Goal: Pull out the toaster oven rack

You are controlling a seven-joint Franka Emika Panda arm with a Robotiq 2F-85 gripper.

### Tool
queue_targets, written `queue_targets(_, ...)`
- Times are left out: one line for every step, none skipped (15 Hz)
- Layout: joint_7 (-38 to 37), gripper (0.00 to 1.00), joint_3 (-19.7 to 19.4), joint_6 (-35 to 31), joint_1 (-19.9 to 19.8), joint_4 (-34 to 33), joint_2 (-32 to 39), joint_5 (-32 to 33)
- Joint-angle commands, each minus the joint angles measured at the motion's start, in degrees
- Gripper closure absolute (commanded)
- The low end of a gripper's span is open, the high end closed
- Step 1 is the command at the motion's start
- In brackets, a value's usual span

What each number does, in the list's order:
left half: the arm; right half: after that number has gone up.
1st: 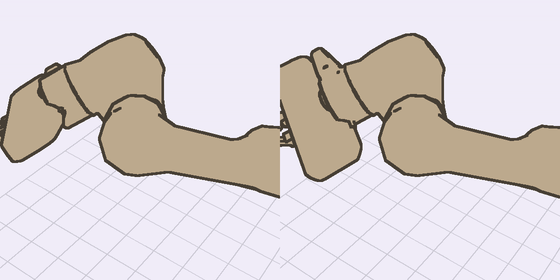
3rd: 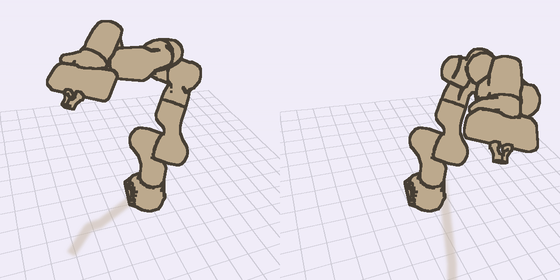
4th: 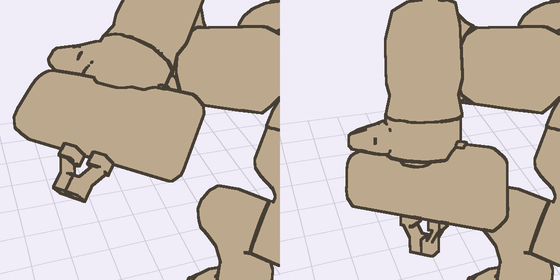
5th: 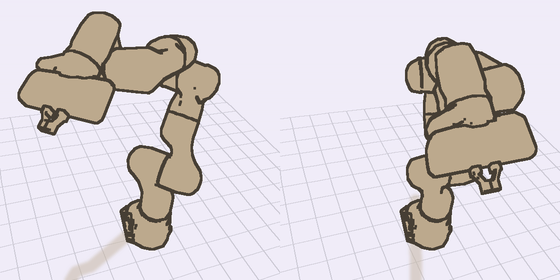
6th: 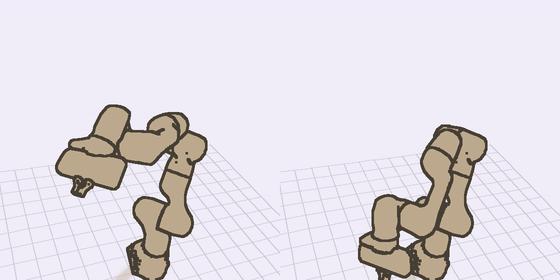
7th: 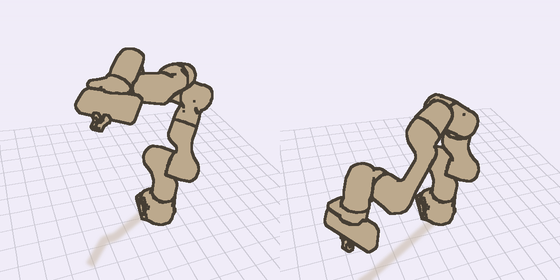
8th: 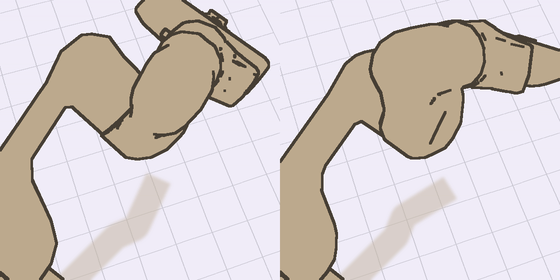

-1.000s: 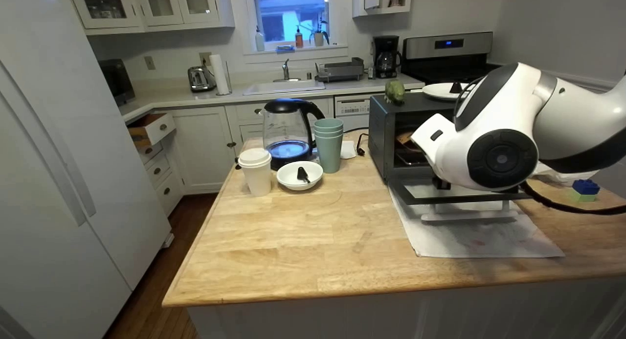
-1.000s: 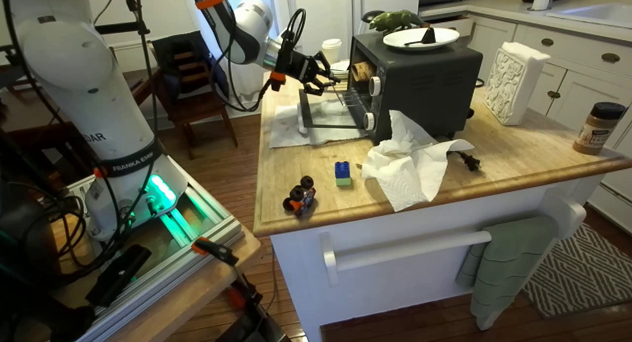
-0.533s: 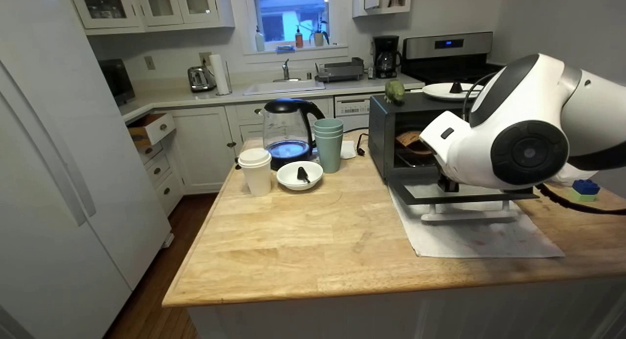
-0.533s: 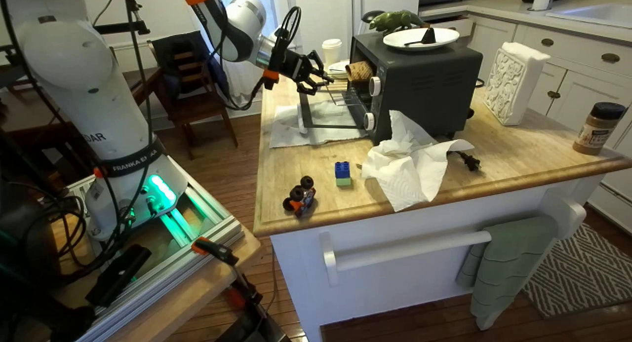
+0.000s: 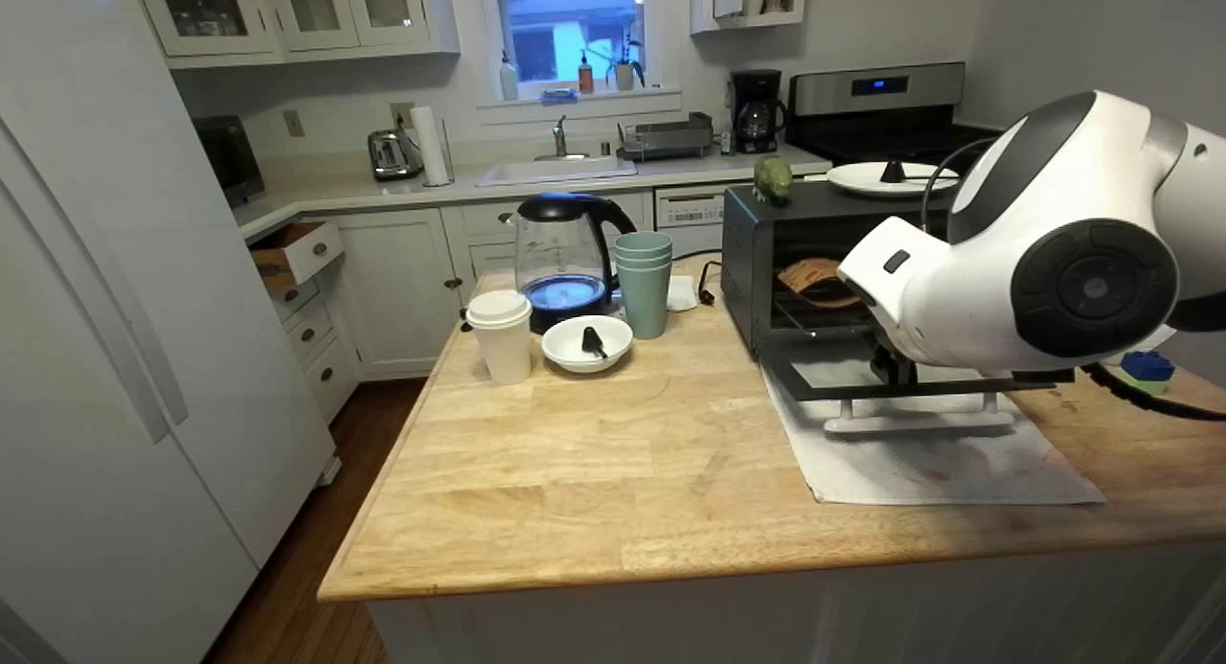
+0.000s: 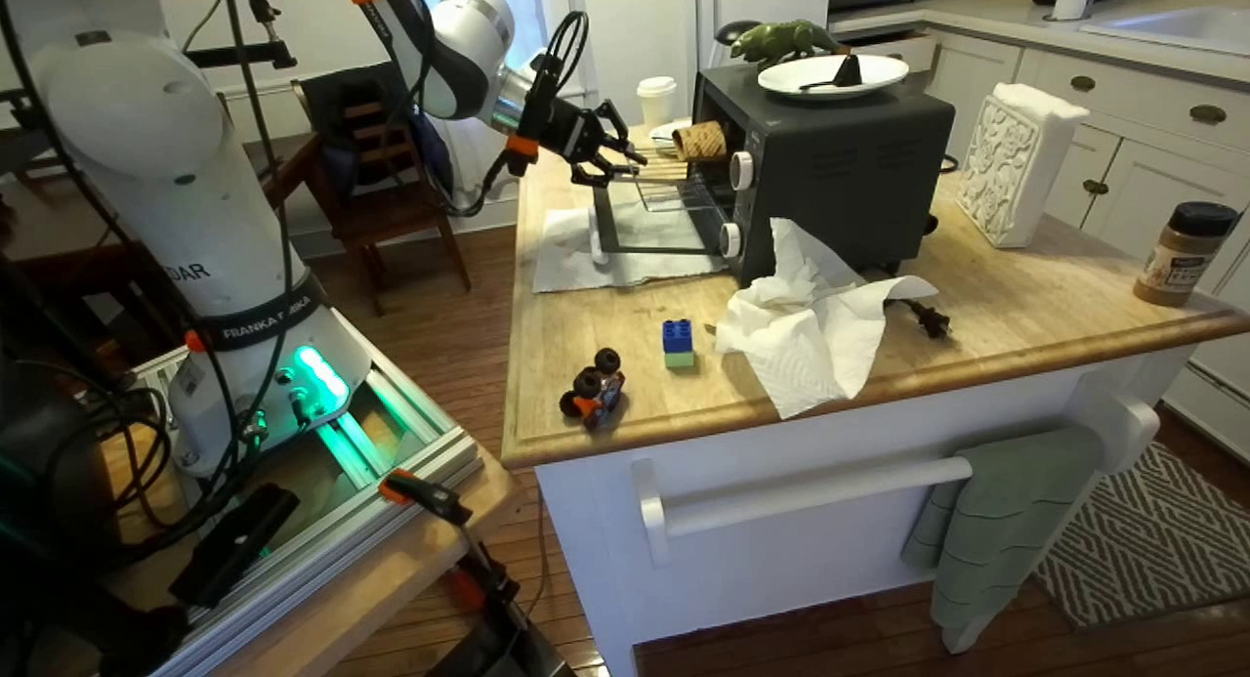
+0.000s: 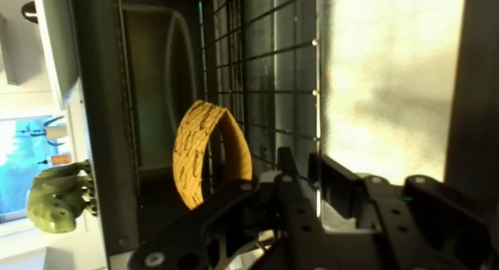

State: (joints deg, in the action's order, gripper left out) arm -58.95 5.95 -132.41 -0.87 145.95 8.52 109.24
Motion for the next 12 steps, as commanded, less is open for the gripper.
queue_targets(2.07, 0.50, -0.95, -2.72, 0.10, 3.98, -2.24, -0.37)
queue_targets(2.40, 0.42, -1.08, -3.10, 0.04, 4.48, -2.13, -0.47)
queue_targets(2.66, 0.36, -1.16, -3.25, 0.03, 4.95, -2.12, -0.59)
queue_targets(2.91, 0.28, -1.27, -3.42, 0.01, 5.29, -2.15, -0.70)
queue_targets(3.07, 0.22, -1.32, -3.46, 0.02, 5.48, -2.35, -0.80)
queue_targets(3.26, 0.14, -1.41, -3.48, 0.03, 5.44, -2.62, -0.91)
queue_targets(3.53, 0.09, -1.52, -3.53, 0.02, 5.41, -3.12, -1.14)
queue_targets(3.76, 0.03, -1.62, -3.70, 0.02, 5.44, -3.62, -1.21)
queue_targets(4.24, 0.00, -1.71, -4.05, 0.01, 5.59, -4.39, -1.72)
queue_targets(5.66, 0.00, -1.90, -5.47, -0.17, 5.88, -5.57, -3.08)
queue_targets(7.39, 0.00, -2.13, -6.37, -0.26, 6.14, -6.66, -4.92)
queue_targets(9.79, 0.00, -2.47, -8.10, -0.42, 6.27, -7.92, -7.46)
